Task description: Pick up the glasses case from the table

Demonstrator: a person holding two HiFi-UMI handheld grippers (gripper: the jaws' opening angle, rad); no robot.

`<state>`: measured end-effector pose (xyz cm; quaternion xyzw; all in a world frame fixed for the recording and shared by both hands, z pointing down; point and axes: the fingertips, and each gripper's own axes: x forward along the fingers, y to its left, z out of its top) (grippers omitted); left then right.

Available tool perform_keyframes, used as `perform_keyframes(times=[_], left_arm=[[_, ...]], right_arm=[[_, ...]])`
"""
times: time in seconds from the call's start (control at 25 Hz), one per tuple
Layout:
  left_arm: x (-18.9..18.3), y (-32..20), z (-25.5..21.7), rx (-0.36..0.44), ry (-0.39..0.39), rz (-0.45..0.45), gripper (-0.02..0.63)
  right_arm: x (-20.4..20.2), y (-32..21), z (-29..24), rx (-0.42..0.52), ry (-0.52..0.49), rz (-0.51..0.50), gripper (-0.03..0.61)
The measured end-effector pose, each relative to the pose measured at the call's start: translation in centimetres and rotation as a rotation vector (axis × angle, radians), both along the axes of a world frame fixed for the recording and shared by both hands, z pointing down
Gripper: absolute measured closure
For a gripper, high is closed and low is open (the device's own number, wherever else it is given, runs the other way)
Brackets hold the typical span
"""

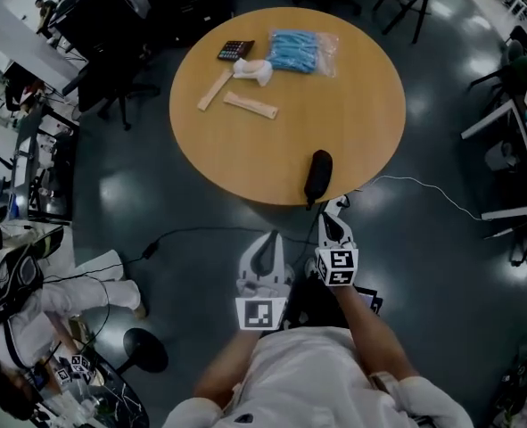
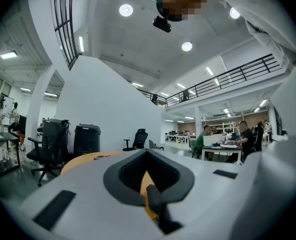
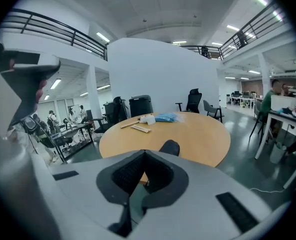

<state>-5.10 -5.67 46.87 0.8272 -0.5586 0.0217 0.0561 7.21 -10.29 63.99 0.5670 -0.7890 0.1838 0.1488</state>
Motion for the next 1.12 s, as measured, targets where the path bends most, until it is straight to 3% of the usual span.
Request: perform_keyframes(times=[0.2, 0.36, 0.68, 0.8, 1.12], left_arm=[[0.0, -0.3, 1.5, -0.029, -0.044, 0.032, 0.607], [-0.5, -0.8, 2.8, -0.055, -0.029, 0.020, 0.607], [-1.5, -1.5, 4.7, -0.086, -0.059, 0.025, 0.607], [-1.9, -1.8, 5.1, -0.097, -0.051, 0.012, 0.607], [-2.7, -2.1, 5.6, -0.094, -0.041, -0.009, 0.607]], right_arm=[[-0.1, -1.0, 4.3, -0.067, 0.004, 0.053, 0.563], [0.3, -1.8, 7.4, -0.129, 0.011, 0.122, 0.561], [-0.8, -3.1, 10.7, -0.204, 0.021, 0.145, 0.554], [-1.3, -3.6, 12.0, -0.242, 0.023, 0.133, 0.433], [-1.8, -4.5, 13.6, -0.274, 0.051, 0.122, 0.425]])
